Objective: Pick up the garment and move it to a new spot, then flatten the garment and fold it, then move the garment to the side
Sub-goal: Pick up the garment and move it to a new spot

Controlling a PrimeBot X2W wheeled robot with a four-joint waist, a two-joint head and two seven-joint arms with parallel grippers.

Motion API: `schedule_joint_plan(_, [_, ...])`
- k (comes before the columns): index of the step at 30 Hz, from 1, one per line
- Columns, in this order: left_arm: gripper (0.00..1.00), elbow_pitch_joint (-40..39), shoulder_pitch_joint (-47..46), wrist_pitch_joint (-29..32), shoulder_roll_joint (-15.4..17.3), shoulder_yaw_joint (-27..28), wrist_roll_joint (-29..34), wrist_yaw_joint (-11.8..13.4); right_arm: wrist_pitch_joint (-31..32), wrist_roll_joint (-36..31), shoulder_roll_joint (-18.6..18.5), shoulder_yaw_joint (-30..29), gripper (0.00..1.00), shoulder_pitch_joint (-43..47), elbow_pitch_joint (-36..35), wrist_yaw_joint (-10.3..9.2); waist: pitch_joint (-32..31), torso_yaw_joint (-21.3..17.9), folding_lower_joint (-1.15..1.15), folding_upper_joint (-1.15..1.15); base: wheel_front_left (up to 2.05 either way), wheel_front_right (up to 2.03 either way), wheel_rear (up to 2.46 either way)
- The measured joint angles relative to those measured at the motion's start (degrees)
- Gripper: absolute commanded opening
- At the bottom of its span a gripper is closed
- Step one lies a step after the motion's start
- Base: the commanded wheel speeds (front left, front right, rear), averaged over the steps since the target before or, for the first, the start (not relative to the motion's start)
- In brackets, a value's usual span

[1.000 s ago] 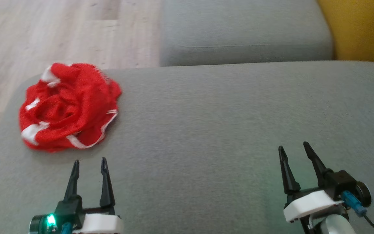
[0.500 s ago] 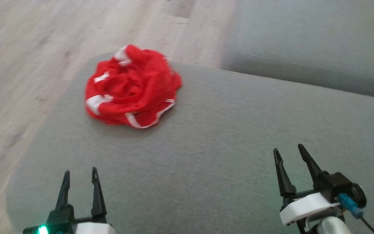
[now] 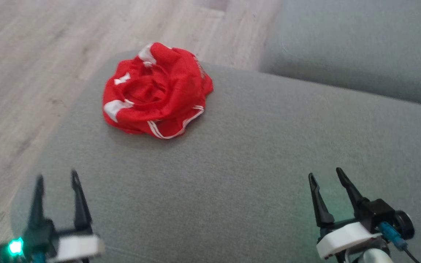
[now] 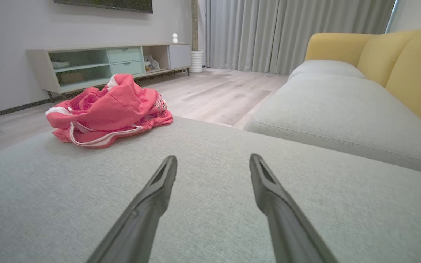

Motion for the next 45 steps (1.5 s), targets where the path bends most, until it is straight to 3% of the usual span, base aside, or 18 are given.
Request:
schedule_joint_plan(4, [1.0,-2.22,-4.56,-0.05,1.21,0.75,-0.02,-0.62,0.0,-2.35,0.0,-1.05,1.0,-0.31,-0.86,0.0,2.75,-1.28,0.0,0.0,0.0,0.0,0.0])
schedule_joint_plan(9, [1.0,-0.03,-20.08,-0.3,4.52,-0.32,-0.32,-4.74,0.0,-7.13,-0.03,-3.72,1.0,-3.82,-2.85,0.01,9.34,-2.91,0.02,0.0,0.0,0.0,0.0])
schedule_joint_plan(14, [1.0,10.11,-38.95,3.83,6.05,-3.18,-0.3,-8.6,0.0,-11.85,-0.24,-6.17,1.0,-8.05,-4.98,0.01,16.82,-3.74,0.03,0.0,0.0,0.0,0.0])
schedule_joint_plan(20, [1.0,28.18,-57.43,16.18,5.33,-4.77,1.15,-7.79,-0.01,-13.22,-3.57,-8.18,1.0,-10.01,-7.42,0.01,25.06,-3.69,0.04,0.0,0.0,0.0,0.0])
schedule_joint_plan(25, [1.0,42.95,-62.24,22.92,4.34,-3.45,-2.07,-8.58,-0.59,-13.21,-4.9,-7.83,1.0,-10.04,-10.7,0.01,29.42,-3.66,0.01,0.0,0.0,0.0,0.0])
schedule_joint_plan(30, [1.0,51.86,-62.52,22.48,4.39,-3.08,-2.79,-8.6,-0.77,-13.12,-5.44,-7.35,1.0,-10.59,-12.15,0.03,31.05,-4.36,0.01,0.0,0.0,0.0,0.0])
schedule_joint_plan(32, [0.0,53.82,-63.01,20.2,4.44,-3.07,-2.97,-9.2,-0.77,-13.12,-5.46,-7.35,1.0,-10.89,-12.15,0.04,31.22,-4.51,0.0,0.0,0.0,0.0,0.0])
schedule_joint_plan(39, [0.0,55.71,-66.31,7.93,5.52,-5.24,-1.75,-10.16,-0.76,-13.13,-5.37,-7.48,1.0,-11.22,-10.61,0.03,29.88,-4.29,0.01,0.0,0.0,0.0,0.0])
schedule_joint_plan(45, [0.0,54.78,-69.49,1.71,7.2,-8.08,1.03,-10.09,-0.68,-12.81,-4.32,-7.09,1.0,-12.2,-7.91,0.03,26.93,-4.77,0.02,0.0,0.0,0.0,0.0])
